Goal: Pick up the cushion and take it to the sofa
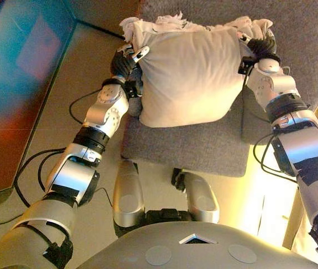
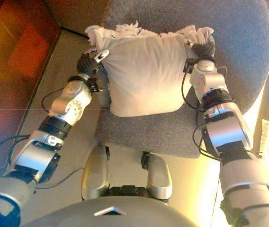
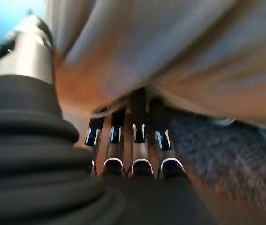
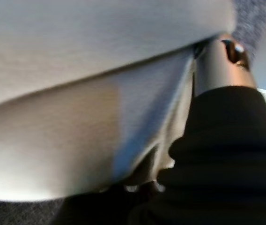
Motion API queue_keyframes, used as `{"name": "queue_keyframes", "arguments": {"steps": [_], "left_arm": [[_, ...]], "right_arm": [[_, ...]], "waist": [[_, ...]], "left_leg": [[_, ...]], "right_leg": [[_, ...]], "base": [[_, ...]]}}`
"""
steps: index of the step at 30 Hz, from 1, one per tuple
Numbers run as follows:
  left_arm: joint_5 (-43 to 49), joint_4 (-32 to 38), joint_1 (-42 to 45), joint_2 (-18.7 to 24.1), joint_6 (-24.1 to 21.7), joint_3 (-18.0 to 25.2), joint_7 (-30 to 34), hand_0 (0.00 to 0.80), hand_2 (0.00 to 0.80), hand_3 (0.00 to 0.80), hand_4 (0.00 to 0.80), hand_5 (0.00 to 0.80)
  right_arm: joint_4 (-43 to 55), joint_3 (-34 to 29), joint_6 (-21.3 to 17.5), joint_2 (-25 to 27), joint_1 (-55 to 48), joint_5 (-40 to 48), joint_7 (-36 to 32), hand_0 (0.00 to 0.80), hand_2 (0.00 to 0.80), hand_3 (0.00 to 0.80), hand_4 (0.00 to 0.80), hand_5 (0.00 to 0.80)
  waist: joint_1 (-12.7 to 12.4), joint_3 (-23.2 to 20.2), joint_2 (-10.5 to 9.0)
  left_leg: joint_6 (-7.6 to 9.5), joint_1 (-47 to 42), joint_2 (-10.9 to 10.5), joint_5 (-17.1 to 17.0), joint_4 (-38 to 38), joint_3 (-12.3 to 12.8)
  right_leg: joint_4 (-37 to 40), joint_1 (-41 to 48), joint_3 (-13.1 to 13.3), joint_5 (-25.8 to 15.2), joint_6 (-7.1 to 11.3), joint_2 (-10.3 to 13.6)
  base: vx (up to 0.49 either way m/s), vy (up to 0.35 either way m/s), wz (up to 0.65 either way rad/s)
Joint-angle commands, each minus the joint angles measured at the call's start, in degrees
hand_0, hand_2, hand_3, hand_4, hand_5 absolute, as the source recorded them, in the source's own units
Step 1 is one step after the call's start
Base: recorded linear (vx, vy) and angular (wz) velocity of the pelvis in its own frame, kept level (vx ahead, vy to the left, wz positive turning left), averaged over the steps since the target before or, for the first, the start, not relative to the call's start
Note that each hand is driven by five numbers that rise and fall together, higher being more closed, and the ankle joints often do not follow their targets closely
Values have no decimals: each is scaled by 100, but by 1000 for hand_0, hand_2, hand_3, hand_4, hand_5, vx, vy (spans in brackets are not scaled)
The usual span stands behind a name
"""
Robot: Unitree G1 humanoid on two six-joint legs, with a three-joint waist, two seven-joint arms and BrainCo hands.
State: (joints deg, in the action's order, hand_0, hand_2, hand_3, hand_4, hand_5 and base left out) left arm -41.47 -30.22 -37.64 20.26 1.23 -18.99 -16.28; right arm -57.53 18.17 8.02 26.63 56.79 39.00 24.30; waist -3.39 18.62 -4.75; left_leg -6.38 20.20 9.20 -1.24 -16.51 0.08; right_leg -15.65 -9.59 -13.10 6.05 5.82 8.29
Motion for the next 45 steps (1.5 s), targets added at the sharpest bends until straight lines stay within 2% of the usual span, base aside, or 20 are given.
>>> {"name": "queue_keyframes", "arguments": {"steps": [1, 5, 8, 11, 15, 19, 22, 26, 30, 33, 34, 37, 39, 42, 45], "left_arm": [[-94, 525, 160, 134, -575, 290, 33, 0, 0, 0, 0, 0], [-337, 640, 767, 163, -558, 617, 295, 0, 0, 0, 0, 0], [-348, 844, 1374, 208, -547, 885, 660, 0, 0, 0, 0, 0], [-342, 1026, 1851, 222, -582, 1079, 867, 0, 0, 0, 0, 0], [-412, 1366, 2600, 292, -556, 1515, 1359, 0, 0, 0, 0, 0], [-449, 1675, 3180, 256, -509, 1741, 1798, 0, 0, 0, 0, 0], [-497, 1805, 3598, 143, -575, 1840, 2304, 0, 0, 0, 0, 0], [-955, 1997, 4075, -115, -522, 1978, 2926, 0, 0, 0, 0, 0], [-1070, 2307, 4613, -303, -659, 2033, 3236, 0, 0, 0, 0, 0], [-1886, 2292, 4813, -464, -407, 1998, 3540, 0, 0, 0, 0, 0], [-2042, 2127, 4808, -570, -471, 1917, 3655, 0, 0, 0, 0, 0], [-1696, 1947, 4929, -622, -910, 1673, 3545, 0, 0, 0, 0, 0], [-1712, 1918, 5033, -617, -879, 1636, 3514, 0, 0, 0, 0, 0], [-1624, 1889, 5052, -584, -997, 1481, 3406, 0, 0, 0, 0, 0], [-1695, 1937, 4922, -531, -1010, 1407, 3265, 0, 0, 0, 0, 0]], "right_arm": [[335, -161, -166, 449, -220, 176, 109, 0, 0, 0, 0, 0], [553, -556, -93, 656, -719, 259, 40, 0, 0, 0, 0, 0], [975, -906, -267, 796, -1284, 330, 206, 0, 0, 0, 0, 0], [1414, -1239, -491, 780, -1796, 322, 386, 0, 0, 0, 0, 0], [2191, -1862, -988, 697, -2655, 126, 480, 0, 0, 0, 0, 0], [2722, -2316, -1275, 408, -3596, 176, -255, 0, 0, 0, 0, 0], [3194, -2484, -1513, -72, -4410, 622, -1020, 0, 0, 0, 0, 0], [3602, -2473, -1690, -731, -5079, 989, -1598, 0, 0, 0, 0, 0], [3968, -2272, -1978, -1284, -5688, 725, -1809, 0, 0, 0, 0, 0], [3840, -2052, -1865, -1408, -6057, 732, -2252, 0, 0, 0, 0, 0], [3608, -1879, -1788, -1387, -6068, 814, -2384, 0, 0, 0, 0, 0], [3564, -1595, -1592, -1558, -6290, 1294, -2625, 0, 0, 0, 0, 0], [3551, -1552, -1572, -1646, -6453, 1637, -2921, 0, 0, 0, 0, 0], [3638, -1411, -1801, -1678, -6475, 1695, -3069, 0, 0, 0, 0, 0], [3783, -1350, -1865, -1646, -6328, 2058, -3213, 0, 0, 0, 0, 0]], "waist": [[-265, -552, -94], [-275, -823, -79], [-249, -1084, -31], [-223, -1241, 20], [-123, -1454, 126], [-27, -1614, 194], [50, -1708, 237], [155, -1781, 262], [283, -1771, 298], [380, -1752, 329], [413, -1736, 343], [481, -1722, 381], [505, -1734, 394], [546, -1717, 425], [559, -1681, 452]], "left_leg": [[-448, -50, 375, 38, -150, 174], [-413, -496, 362, 20, 138, 357], [-374, -921, 335, 26, 375, 510], [-323, -1211, 287, 20, 568, 612], [-171, -1681, 107, -41, 1026, 783], [-75, -2001, 0, -65, 1366, 884], [-8, -2193, -67, -75, 1620, 966], [42, -2362, -158, -92, 1852, 1089], [88, -2400, -226, -70, 1909, 1206], [120, -2376, -266, -41, 1905, 1249], [135, -2379, -291, -34, 1932, 1252], [166, -2417, -342, -30, 1997, 1262], [182, -2410, -360, -14, 1993, 1274], [199, -2403, -376, -6, 1990, 1301], [206, -2360, -393, 6, 1978, 1303]], "right_leg": [[670, 303, 280, -537, 418, 377], [926, 682, 218, -560, 453, 390], [1109, 950, 192, -599, 467, 402], [1214, 1091, 188, -648, 468, 414], [1348, 1154, 168, -807, 469, 415], [1486, 1141, 146, -985, 459, 379], [1603, 1169, 123, -1057, 443, 328], [1791, 1217, 62, -1158, 430, 254], [1890, 1166, 94, -1240, 425, 188], [1862, 1083, 139, -1239, 413, 151], [1868, 1069, 139, -1238, 403, 148], [1883, 1068, 163, -1233, 393, 107], [1885, 1058, 168, -1224, 392, 100], [1893, 1047, 164, -1223, 385, 97], [1895, 1003, 158, -1213, 373, 95]], "base": [[152, 16, 3], [170, 38, 11], [177, 69, 27], [121, 93, 11], [50, 117, -3], [7, 77, -12], [-28, 46, -12], [-54, 35, -7], [-106, 33, -18], [-135, 51, -11], [-118, 71, -16], [-78, 41, -13], [-68, 23, -3], [-55, 23, -4], [-58, 26, -14]]}}
